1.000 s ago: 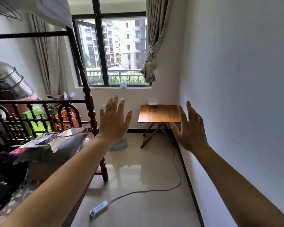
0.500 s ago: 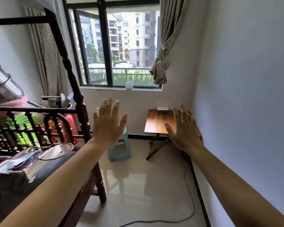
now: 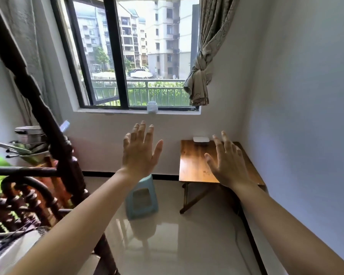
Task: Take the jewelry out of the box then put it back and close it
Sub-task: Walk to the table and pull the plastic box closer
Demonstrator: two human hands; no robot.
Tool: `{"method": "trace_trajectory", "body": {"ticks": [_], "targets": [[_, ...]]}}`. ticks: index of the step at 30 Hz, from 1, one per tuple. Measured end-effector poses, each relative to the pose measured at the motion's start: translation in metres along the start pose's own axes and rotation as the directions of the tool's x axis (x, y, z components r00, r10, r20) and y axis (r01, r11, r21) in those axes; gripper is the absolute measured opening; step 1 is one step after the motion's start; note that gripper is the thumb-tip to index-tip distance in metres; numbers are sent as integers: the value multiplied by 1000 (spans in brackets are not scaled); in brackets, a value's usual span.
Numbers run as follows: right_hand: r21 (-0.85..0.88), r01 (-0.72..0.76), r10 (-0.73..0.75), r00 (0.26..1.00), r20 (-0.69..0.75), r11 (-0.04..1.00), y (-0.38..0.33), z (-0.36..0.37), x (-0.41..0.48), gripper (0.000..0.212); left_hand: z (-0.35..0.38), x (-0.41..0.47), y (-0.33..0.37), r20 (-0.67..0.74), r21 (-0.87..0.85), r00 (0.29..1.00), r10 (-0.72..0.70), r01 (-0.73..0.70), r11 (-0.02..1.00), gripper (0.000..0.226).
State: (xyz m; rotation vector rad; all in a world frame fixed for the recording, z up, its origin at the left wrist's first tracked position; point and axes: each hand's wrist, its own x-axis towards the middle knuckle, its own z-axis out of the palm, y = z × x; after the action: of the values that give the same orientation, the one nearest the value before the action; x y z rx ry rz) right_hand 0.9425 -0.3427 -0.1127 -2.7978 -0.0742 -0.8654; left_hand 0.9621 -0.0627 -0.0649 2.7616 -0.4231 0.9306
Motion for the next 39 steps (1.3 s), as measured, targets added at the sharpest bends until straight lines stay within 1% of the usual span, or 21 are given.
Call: {"method": "trace_trajectory", "body": {"ticks": [3,8,11,13,17,20,23,27,29,32,35,39], "targets": [[-15,-8,8,1000,-3,1000,20,52,50,67,60,44,-21,41,26,999,35,-36,999,69],[-22,-9,9,1000,14,1000,56,138,146,67,156,137,-53,78,69,996,41,-46,997,66],[-9,-37,37,999,34,999,71,178,212,70,198,200,-71,98,85,994,45,-54,995,64],[-29,-27,29,998,48,999,77,203,255,72,221,238,-86,88,116,994,65,-75,990,66],[-26,-45,47,996,80,999,77,249,331,76,265,308,-119,55,68,998,24,-27,997,68],[-44,-31,35,995,92,999,78,285,379,77,309,356,-146,51,53,998,37,-40,998,69],[-63,-58,63,994,91,996,85,326,422,76,365,408,-172,52,-5,997,54,-54,999,67],[-120,-149,159,985,71,981,104,384,468,73,449,476,-197,96,-93,981,169,-160,983,67],[-166,-227,242,967,76,960,114,409,485,72,487,507,-201,133,-154,962,238,-218,964,66],[-239,-370,397,915,75,898,127,434,501,74,537,552,-196,181,-243,915,362,-315,917,67],[-295,-482,516,856,43,825,140,444,503,74,577,588,-174,204,-325,846,493,-417,849,68],[-340,-607,641,767,-13,719,167,445,485,73,625,611,-127,228,-441,775,590,-458,772,67]]}}
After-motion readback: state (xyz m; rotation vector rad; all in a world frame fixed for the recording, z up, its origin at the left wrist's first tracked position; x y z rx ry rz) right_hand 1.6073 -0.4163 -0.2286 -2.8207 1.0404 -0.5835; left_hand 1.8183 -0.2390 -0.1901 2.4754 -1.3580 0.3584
